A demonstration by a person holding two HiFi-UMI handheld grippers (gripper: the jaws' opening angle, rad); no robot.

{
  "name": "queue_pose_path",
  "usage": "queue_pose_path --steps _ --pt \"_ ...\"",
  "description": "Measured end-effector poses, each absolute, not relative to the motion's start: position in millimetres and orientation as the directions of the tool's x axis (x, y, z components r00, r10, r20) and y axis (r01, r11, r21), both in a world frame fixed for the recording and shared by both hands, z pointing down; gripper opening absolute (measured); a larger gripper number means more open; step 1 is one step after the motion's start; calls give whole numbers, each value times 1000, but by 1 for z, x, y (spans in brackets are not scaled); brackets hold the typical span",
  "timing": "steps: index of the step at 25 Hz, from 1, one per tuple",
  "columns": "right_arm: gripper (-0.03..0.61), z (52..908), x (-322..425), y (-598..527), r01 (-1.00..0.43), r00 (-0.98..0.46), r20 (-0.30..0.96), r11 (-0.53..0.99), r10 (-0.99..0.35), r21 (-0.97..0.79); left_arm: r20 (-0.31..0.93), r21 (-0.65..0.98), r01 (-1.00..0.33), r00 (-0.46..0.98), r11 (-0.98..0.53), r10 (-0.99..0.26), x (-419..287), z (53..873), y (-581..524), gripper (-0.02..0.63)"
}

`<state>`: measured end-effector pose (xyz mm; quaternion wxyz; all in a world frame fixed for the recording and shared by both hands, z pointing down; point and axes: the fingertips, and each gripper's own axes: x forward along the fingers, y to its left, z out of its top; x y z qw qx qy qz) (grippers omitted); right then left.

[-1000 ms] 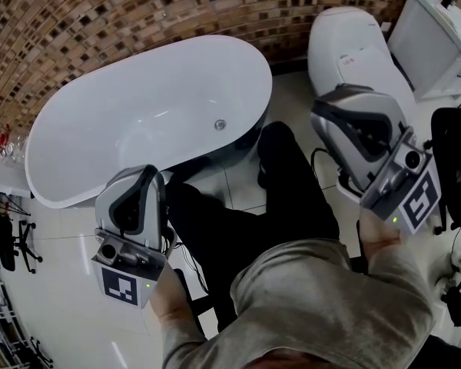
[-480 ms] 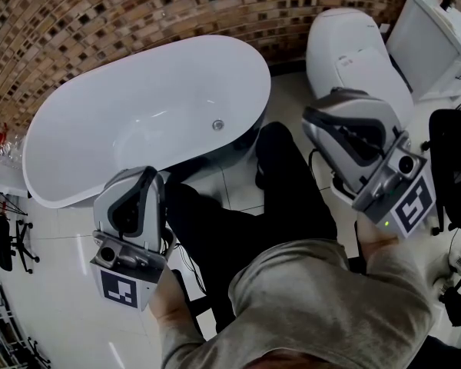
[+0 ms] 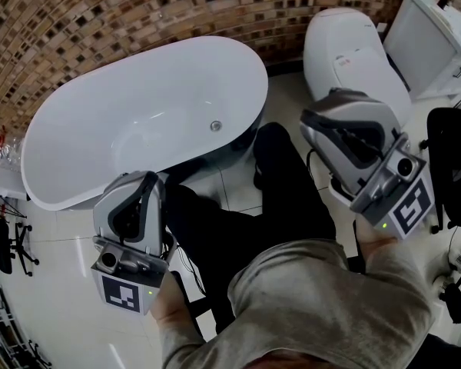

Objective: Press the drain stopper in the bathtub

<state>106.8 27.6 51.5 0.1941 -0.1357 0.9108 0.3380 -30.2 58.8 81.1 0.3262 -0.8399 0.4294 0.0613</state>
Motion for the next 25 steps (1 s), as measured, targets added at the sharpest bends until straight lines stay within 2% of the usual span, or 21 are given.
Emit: queue_pose_path --steps 25 --pt "0 56 101 32 -360 -905 -411 710 -108 606 -393 -508 -757 628 -411 -672 -26 78 64 -10"
